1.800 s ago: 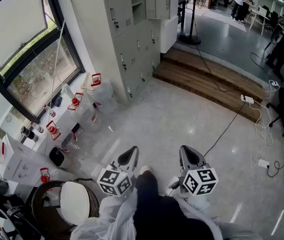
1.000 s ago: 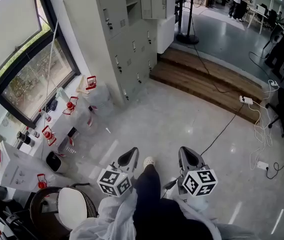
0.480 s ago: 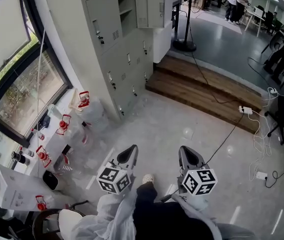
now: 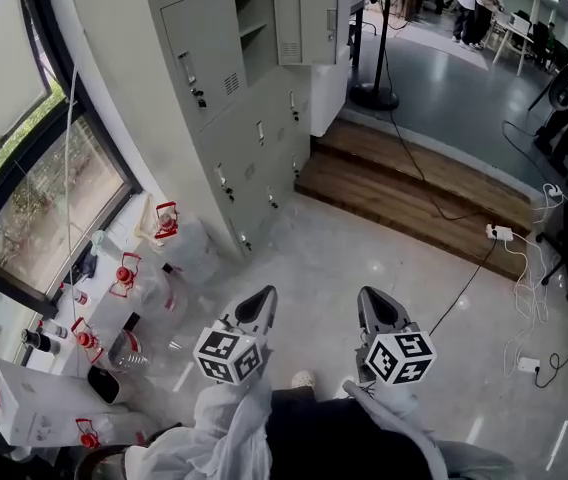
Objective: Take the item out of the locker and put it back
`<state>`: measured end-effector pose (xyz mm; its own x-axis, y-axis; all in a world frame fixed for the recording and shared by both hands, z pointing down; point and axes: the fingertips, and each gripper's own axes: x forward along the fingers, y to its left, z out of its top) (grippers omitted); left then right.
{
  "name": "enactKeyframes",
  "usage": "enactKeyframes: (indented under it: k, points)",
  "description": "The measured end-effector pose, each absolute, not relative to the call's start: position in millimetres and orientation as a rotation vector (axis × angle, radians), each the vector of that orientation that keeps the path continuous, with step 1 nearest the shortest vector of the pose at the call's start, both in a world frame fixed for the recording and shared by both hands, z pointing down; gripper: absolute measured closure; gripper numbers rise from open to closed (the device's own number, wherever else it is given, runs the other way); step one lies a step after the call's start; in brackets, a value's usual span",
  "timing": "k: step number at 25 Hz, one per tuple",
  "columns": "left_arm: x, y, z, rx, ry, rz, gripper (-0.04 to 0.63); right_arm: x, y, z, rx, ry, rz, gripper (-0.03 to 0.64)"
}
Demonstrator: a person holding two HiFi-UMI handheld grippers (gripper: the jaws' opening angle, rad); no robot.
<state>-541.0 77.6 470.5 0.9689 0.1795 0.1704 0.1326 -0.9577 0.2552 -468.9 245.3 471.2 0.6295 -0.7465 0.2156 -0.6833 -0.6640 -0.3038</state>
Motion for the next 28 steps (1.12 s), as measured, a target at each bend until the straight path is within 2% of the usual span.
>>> enactKeyframes:
  k: [23, 25, 28]
  points:
    - [-461.4, 37.8, 481.8, 2.88, 0.257, 0.344, 0.588, -379.4, 198.5, 468.3, -2.691, 1.164, -0.455, 0.617]
    - [-447.9, 28.8, 484.6, 2.876, 0.24, 0.351, 0.588, -365.6, 190.6, 469.4, -2.685, 1.169, -0.455, 0.6]
    - [-421.2, 17.2, 484.6, 2.87, 0.219, 0.342, 0.588, -338.2, 180.6, 470.3, -2.677, 1.177, -0.454, 0.518]
